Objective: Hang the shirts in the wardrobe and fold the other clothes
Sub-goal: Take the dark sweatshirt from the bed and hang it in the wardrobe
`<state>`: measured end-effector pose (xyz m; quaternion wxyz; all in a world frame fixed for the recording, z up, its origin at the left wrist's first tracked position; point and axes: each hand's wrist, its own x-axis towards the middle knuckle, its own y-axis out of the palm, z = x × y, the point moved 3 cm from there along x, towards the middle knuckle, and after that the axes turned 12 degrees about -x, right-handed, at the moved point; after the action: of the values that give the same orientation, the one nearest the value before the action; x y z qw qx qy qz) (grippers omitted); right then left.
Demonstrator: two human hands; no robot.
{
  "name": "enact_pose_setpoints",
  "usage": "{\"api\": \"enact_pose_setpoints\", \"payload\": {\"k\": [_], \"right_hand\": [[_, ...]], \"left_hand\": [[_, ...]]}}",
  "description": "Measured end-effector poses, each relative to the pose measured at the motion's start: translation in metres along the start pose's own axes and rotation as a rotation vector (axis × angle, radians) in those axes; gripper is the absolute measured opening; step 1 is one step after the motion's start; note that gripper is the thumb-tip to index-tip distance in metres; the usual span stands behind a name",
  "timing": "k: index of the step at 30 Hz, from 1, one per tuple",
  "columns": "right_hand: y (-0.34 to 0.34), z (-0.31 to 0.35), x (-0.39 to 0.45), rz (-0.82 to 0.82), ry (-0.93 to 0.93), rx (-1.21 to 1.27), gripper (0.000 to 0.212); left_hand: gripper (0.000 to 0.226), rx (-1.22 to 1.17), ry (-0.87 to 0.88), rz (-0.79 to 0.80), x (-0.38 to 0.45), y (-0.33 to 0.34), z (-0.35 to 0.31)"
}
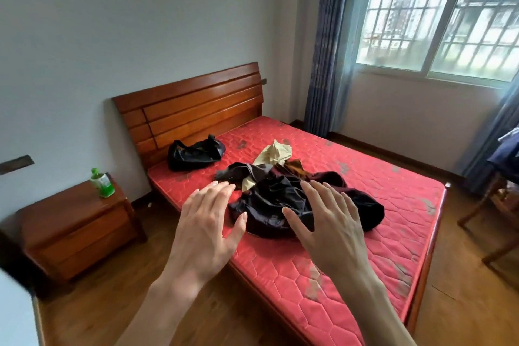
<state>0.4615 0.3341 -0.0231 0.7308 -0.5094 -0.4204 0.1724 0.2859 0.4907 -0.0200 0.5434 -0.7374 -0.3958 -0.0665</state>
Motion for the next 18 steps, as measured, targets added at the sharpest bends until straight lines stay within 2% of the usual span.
{"api": "enact_pose_setpoints", "payload": {"k": [12,18], "right_hand": [[0.084,-0.04,0.147,0.02,0.062,0.004,0.074],[0.114,-0.064,0.206,0.049,0.09,-0.012,0.074]], "left_hand": [[0.061,-0.044,0.011,0.045,0.165,0.091,0.056],[0.059,-0.049,0.004,0.086,0.218,0.127,0.074]]}}
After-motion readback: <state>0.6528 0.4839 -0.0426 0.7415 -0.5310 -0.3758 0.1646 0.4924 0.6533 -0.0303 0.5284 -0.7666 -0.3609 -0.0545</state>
